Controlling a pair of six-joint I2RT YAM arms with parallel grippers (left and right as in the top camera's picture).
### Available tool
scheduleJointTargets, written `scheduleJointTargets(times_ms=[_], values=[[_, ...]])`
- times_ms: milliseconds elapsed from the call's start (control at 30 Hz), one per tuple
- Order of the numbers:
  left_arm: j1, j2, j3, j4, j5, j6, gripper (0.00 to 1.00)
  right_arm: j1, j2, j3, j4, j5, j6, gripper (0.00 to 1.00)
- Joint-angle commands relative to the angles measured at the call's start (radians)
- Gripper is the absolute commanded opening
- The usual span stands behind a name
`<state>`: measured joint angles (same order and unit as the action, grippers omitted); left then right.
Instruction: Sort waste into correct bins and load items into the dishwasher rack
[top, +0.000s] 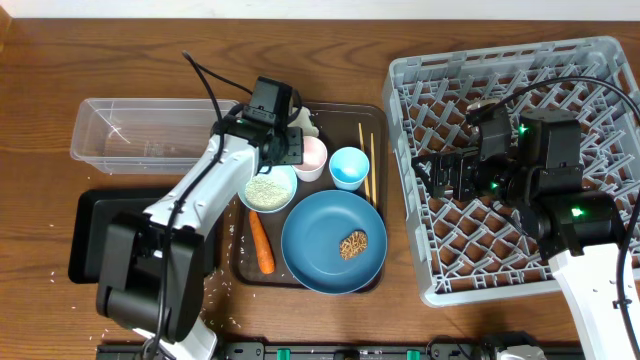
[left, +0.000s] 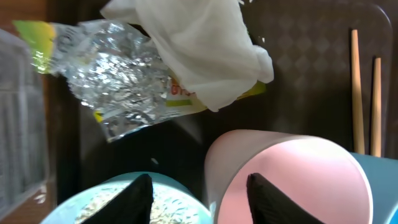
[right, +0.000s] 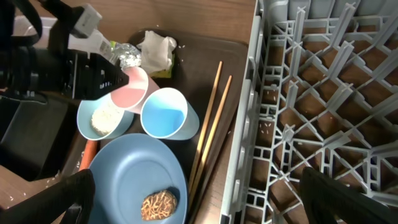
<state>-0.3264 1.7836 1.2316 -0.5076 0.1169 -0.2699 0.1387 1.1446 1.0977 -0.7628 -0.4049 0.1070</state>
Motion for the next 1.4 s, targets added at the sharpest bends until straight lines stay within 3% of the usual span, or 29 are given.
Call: scheduleJointTargets(times_ms=[0, 200, 433, 600, 833, 1100, 1167, 1267, 1367], values=[[-0.003, 0.029, 0.013, 0.009, 0.040, -0.005, 0.44, -0.009, 0.008, 0.019, 0.004, -0.010, 0.013, 0.99], [-0.006, 0.038, 0.013, 0.010, 0.040, -0.005, 0.22, -0.009, 0.010, 0.019, 0.003, -0.010, 0.013, 0.99], [-0.011, 0.043, 0.000, 0.014, 0.040, 0.003, 0.23, -0.009, 0.010, 0.019, 0.003, -0.010, 0.027, 0.99], [-0.016, 0.053, -0.005, 0.027, 0.040, 0.003, 0.06, -0.009, 0.010, 0.019, 0.003, -0.010, 0.027, 0.99], [-0.014, -0.032, 0.043, -0.014, 0.108, 0.007, 0.06, -0.009, 0.010, 0.019, 0.003, -0.001, 0.027, 0.99], [0.058, -0.302, 0.063, -0.153, 0.117, 0.026, 0.06, -0.009, 0.010, 0.019, 0.012, 0.000, 0.066, 0.99], [0.096, -0.370, 0.063, -0.179, 0.234, 0.046, 0.06, -0.009, 0.010, 0.019, 0.024, -0.033, 0.079, 0.99], [0.148, -0.441, 0.063, -0.177, 0.554, 0.116, 0.06, -0.008, 0.010, 0.019, 0.081, -0.161, 0.079, 0.97], [0.194, -0.486, 0.063, -0.188, 0.788, 0.171, 0.06, -0.008, 0.010, 0.019, 0.207, -0.401, 0.061, 0.91]])
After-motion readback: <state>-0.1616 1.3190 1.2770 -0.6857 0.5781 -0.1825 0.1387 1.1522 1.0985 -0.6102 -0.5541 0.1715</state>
